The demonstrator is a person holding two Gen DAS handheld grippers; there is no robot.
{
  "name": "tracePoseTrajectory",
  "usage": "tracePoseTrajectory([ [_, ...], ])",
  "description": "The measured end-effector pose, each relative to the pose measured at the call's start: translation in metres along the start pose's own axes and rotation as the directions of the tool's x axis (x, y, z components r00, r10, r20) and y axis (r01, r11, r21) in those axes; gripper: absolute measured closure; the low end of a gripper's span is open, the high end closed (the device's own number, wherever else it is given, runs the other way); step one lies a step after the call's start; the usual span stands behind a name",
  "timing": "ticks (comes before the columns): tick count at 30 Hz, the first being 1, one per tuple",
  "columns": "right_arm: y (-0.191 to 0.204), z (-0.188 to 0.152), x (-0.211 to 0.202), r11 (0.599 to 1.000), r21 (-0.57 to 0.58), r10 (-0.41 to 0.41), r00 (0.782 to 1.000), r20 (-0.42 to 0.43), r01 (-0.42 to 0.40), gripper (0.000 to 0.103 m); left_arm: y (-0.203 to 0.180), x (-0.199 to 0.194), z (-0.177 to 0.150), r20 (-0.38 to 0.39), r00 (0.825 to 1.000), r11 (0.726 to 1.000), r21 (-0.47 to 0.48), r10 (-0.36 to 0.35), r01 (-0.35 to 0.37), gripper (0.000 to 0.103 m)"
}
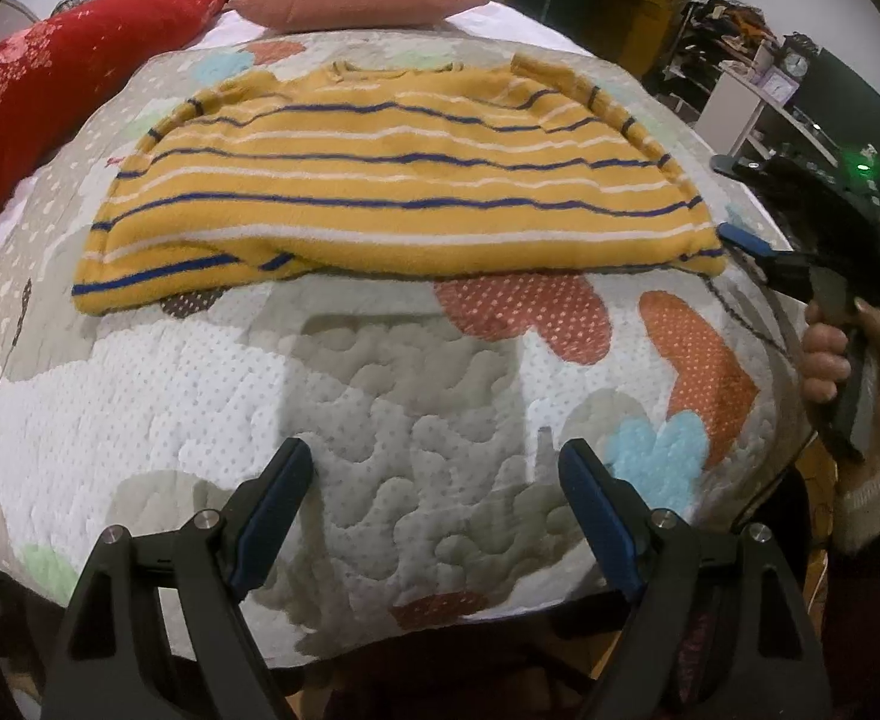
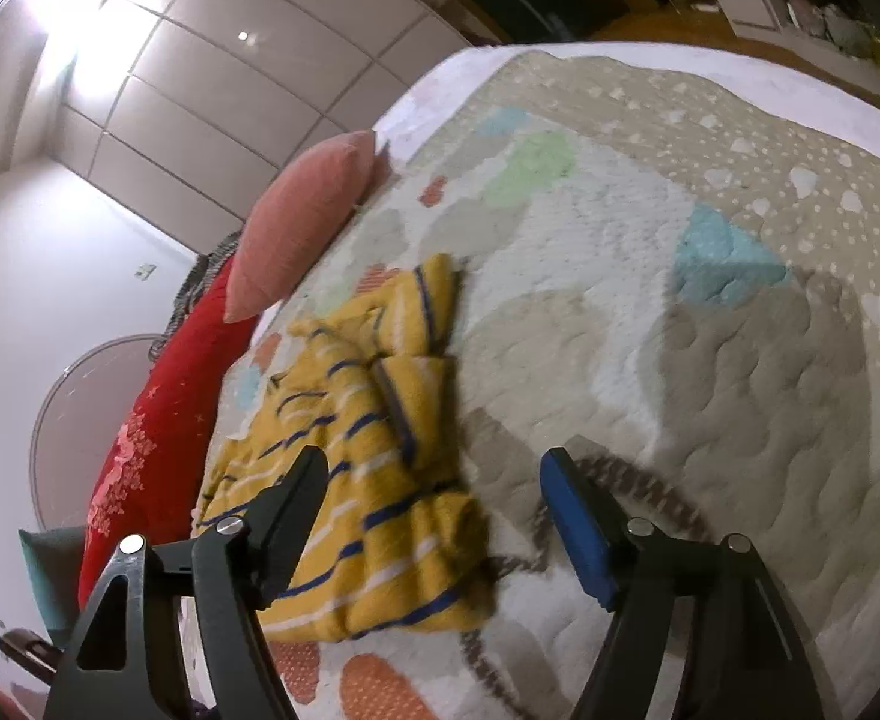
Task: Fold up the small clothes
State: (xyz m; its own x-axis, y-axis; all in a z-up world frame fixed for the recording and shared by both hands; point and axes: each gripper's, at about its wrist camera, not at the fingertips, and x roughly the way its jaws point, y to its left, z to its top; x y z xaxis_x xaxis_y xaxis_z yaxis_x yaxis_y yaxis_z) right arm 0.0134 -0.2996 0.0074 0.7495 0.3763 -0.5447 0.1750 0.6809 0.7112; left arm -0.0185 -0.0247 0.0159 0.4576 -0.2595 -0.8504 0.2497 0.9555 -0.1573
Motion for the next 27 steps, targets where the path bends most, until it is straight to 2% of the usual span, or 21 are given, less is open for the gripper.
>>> tracePoseTrajectory([
  [4, -0.013, 0.02, 0.013, 0.999, 0.046, 0.018, 0.999, -0.051, -0.015, 0.024, -0.017, -0.003, 0.008, 0.045, 0.999, 0.997, 0.082, 0.003, -0.007, 0.02],
  [8, -0.011, 0.036, 0.026, 0.999, 0.032, 0.012, 0.996, -0.086, -0.01, 0.023, -0.048, 0.001, 0.025, 0.104, 0.994, 0.975, 0.221, -0.022, -0.002, 0.02],
  [13, 0.003, 0.05, 0.06, 0.998, -0.022, 0.058, 0.982, -0.182, -0.063, 0.019, -0.092, 0.026, 0.055, 0.143, 0.986, 0.932, 0.361, -0.091, 0.034, 0.02],
  [18, 0.018, 0.064, 0.095, 0.989, -0.097, 0.081, 0.961, -0.266, -0.11, 0.016, -0.142, 0.063, 0.081, 0.112, 0.98, 0.875, 0.476, -0.161, 0.089, 0.02],
  [21, 0.029, 0.067, 0.115, 0.978, -0.146, 0.098, 0.942, -0.32, -0.151, 0.016, -0.166, 0.082, 0.088, 0.125, 0.981, 0.838, 0.543, -0.149, 0.058, 0.02],
  [23, 0.035, 0.067, 0.126, 0.969, -0.185, 0.091, 0.936, -0.341, -0.162, 0.018, -0.175, 0.096, 0.092, 0.139, 0.982, 0.827, 0.561, -0.131, 0.031, 0.019],
  [25, 0.041, 0.066, 0.133, 0.963, -0.221, 0.069, 0.931, -0.357, -0.156, 0.032, -0.177, 0.102, 0.096, 0.145, 0.98, 0.832, 0.554, -0.135, 0.033, 0.022],
  [26, 0.042, 0.066, 0.137, 0.963, -0.228, 0.053, 0.927, -0.37, -0.146, 0.057, -0.177, 0.102, 0.097, 0.148, 0.979, 0.837, 0.546, -0.14, 0.037, 0.037],
  [27, 0.04, 0.066, 0.139, 0.965, -0.216, 0.056, 0.921, -0.386, -0.15, 0.071, -0.175, 0.101, 0.1, 0.145, 0.978, 0.847, 0.529, -0.149, 0.05, 0.046],
])
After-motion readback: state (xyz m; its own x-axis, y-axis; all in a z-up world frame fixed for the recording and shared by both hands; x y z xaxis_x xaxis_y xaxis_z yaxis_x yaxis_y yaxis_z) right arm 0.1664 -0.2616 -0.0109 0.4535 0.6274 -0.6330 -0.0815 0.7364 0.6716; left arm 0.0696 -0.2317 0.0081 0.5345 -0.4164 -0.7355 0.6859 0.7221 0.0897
